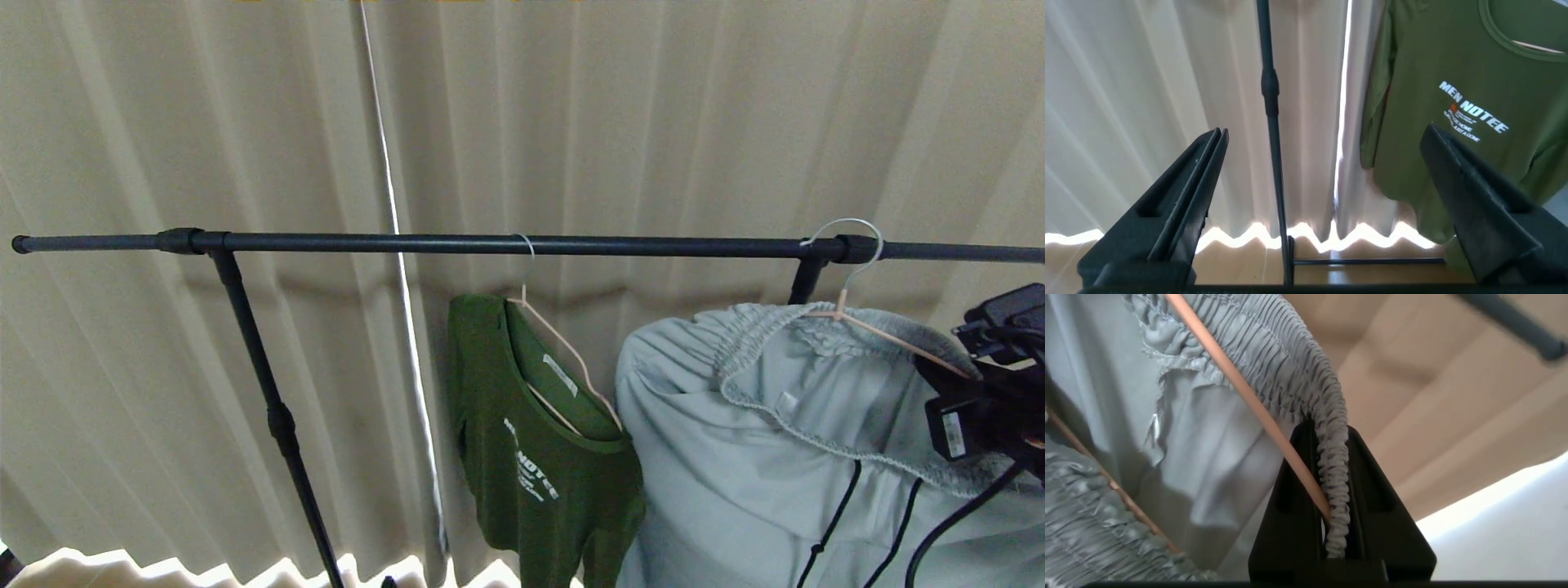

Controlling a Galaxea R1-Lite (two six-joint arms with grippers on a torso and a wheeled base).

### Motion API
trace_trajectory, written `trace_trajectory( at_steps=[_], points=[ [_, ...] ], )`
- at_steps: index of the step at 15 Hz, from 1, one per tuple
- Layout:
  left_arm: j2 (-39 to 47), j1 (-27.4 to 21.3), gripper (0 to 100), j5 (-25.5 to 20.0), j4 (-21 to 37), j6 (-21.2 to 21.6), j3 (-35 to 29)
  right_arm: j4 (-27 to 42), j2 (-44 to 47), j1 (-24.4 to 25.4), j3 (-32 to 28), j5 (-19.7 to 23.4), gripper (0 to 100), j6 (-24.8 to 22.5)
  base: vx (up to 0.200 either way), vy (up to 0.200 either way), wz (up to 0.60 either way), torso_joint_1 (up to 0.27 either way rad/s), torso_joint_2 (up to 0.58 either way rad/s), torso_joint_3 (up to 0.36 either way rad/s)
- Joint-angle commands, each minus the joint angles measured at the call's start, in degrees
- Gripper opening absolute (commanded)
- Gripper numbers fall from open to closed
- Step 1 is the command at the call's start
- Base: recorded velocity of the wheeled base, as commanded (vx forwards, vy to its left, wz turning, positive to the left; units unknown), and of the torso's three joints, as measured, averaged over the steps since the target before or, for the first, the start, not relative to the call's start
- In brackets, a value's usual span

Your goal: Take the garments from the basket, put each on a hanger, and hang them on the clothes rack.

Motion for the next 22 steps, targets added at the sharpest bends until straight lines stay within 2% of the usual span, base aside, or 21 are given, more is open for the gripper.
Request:
trace_trajectory(
  at_steps=[1,7,19,22],
  points=[
    [0.0,0.0,100,0.0,0.0,0.0,0.0,-0.4,10.2,1.5,-6.1,-1.7,0,-0.5,0.000,0.000,0.00,0.000,0.00,0.000],
    [0.0,0.1,100,0.1,0.0,0.0,0.0,-0.7,18.2,3.0,-11.6,-2.7,0,-0.3,0.000,0.000,0.00,0.000,0.00,0.000],
    [0.0,0.0,100,0.2,0.0,-0.1,0.0,-3.7,22.8,4.2,-13.6,-4.5,0,-0.5,0.000,0.000,0.00,0.000,0.00,0.000],
    [0.0,0.0,100,0.1,0.0,0.0,0.0,-3.9,23.2,7.0,-13.1,-4.3,0,-0.3,0.000,0.000,0.00,0.000,0.00,0.000]
  ],
)
